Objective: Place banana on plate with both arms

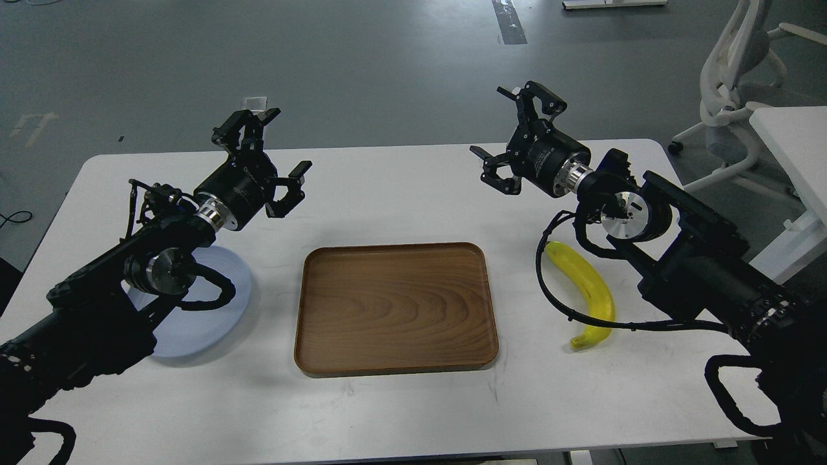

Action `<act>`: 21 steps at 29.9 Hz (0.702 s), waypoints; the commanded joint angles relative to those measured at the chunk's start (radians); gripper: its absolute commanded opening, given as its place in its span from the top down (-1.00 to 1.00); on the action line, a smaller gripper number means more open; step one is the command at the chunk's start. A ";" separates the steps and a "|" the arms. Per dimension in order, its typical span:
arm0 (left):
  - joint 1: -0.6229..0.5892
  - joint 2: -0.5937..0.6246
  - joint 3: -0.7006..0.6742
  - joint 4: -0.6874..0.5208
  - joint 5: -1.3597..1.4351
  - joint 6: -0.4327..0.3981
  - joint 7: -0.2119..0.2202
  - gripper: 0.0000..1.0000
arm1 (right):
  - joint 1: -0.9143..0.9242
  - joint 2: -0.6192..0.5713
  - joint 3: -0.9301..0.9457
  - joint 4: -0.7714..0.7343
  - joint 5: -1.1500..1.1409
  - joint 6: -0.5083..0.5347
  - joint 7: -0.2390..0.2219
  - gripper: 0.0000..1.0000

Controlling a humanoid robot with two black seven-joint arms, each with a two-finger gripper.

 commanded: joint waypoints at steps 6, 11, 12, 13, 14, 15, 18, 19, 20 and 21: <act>-0.002 -0.020 -0.019 0.013 -0.002 0.008 0.002 -0.96 | -0.025 -0.008 -0.002 0.011 0.002 0.002 0.002 -0.99; -0.009 -0.020 -0.021 0.022 0.000 0.043 0.006 -0.96 | -0.027 -0.008 -0.002 0.011 0.002 0.000 0.002 -0.99; -0.011 -0.020 -0.022 0.022 0.000 0.043 0.006 -0.96 | -0.028 -0.008 -0.002 0.011 0.002 0.002 0.002 -0.99; -0.011 -0.018 -0.022 0.022 -0.002 0.043 0.005 -0.96 | -0.028 -0.008 0.000 0.013 0.002 0.002 0.002 -0.99; -0.011 -0.014 -0.024 0.022 -0.002 0.042 0.002 -0.96 | -0.030 -0.008 0.000 0.013 0.002 0.002 0.002 -0.99; -0.011 -0.012 -0.025 0.022 -0.002 0.040 0.002 -0.96 | -0.028 -0.008 0.000 0.011 0.002 0.002 0.002 -0.99; -0.011 -0.011 -0.025 0.022 -0.002 0.040 -0.001 -0.96 | -0.028 -0.008 0.000 0.013 0.002 0.002 0.002 -0.99; -0.011 -0.012 -0.025 0.022 -0.002 0.042 -0.001 -0.96 | -0.028 -0.008 0.000 0.013 0.002 0.002 0.002 -0.99; -0.011 -0.012 -0.025 0.022 -0.002 0.042 -0.001 -0.96 | -0.028 -0.010 -0.002 0.014 0.000 0.002 0.002 -0.99; -0.011 -0.012 -0.025 0.022 -0.002 0.040 -0.001 -0.96 | -0.027 -0.010 -0.002 0.014 0.000 0.002 0.002 -0.99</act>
